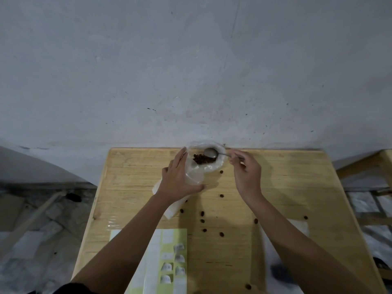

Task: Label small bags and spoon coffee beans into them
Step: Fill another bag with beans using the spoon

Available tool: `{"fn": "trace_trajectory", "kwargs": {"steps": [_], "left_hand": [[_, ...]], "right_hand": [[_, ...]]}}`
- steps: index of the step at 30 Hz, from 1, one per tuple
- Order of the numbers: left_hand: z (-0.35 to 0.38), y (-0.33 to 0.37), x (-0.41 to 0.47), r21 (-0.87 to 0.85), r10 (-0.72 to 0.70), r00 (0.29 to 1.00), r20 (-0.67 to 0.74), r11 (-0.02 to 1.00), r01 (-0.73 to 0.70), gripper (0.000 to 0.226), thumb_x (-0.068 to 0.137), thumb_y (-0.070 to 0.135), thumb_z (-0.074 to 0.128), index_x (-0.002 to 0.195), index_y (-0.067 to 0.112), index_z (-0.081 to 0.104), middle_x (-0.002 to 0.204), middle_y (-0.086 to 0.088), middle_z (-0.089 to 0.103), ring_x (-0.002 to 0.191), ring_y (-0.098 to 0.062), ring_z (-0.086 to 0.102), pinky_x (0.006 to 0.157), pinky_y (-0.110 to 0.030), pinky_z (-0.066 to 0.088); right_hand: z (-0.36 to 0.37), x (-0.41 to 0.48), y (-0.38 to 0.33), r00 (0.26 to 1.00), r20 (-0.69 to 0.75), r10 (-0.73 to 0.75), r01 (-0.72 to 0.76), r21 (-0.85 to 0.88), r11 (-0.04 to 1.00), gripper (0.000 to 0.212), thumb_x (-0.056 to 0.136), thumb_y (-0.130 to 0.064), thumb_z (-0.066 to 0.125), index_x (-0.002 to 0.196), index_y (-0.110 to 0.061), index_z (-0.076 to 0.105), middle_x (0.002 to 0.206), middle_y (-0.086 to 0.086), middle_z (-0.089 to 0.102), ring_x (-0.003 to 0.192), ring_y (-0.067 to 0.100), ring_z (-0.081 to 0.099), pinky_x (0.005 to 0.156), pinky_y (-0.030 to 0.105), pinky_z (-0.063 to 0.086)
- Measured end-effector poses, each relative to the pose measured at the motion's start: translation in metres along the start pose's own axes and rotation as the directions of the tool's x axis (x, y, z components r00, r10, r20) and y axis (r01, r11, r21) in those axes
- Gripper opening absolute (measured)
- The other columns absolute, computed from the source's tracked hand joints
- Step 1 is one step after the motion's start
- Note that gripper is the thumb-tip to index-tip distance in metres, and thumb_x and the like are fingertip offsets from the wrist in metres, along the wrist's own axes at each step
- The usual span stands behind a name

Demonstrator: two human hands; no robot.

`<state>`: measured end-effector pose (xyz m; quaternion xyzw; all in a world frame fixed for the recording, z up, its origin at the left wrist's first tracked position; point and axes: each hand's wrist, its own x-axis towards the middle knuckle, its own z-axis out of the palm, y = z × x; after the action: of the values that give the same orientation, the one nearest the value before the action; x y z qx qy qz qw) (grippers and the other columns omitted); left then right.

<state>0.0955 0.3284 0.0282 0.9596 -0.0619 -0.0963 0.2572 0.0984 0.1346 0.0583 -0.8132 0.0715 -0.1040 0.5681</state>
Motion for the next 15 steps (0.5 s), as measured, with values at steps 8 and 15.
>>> {"fn": "trace_trajectory", "kwargs": {"steps": [8, 15], "left_hand": [[-0.005, -0.003, 0.001, -0.043, -0.058, 0.998, 0.015, 0.997, 0.058, 0.126, 0.044, 0.082, 0.042, 0.147, 0.015, 0.013, 0.153, 0.008, 0.009, 0.137, -0.013, 0.024, 0.103, -0.042, 0.028], [-0.006, -0.004, -0.002, -0.054, -0.033, 0.999, -0.034, 0.998, 0.032, 0.117, 0.051, 0.076, 0.043, 0.148, 0.014, 0.017, 0.155, 0.009, 0.012, 0.137, -0.011, 0.024, 0.103, -0.041, 0.034]], "right_hand": [[0.016, -0.004, 0.002, 0.977, 0.009, -0.211, 0.212, -0.05, 0.976, 0.023, 0.094, -0.004, 0.051, 0.112, -0.005, 0.066, 0.106, 0.0, 0.061, 0.1, 0.001, 0.057, 0.088, 0.012, 0.046], [0.019, -0.005, 0.019, 0.975, 0.013, -0.223, 0.223, -0.108, 0.969, 0.023, 0.095, -0.003, 0.049, 0.112, -0.003, 0.065, 0.108, 0.004, 0.061, 0.099, 0.006, 0.058, 0.09, 0.013, 0.047]]}}
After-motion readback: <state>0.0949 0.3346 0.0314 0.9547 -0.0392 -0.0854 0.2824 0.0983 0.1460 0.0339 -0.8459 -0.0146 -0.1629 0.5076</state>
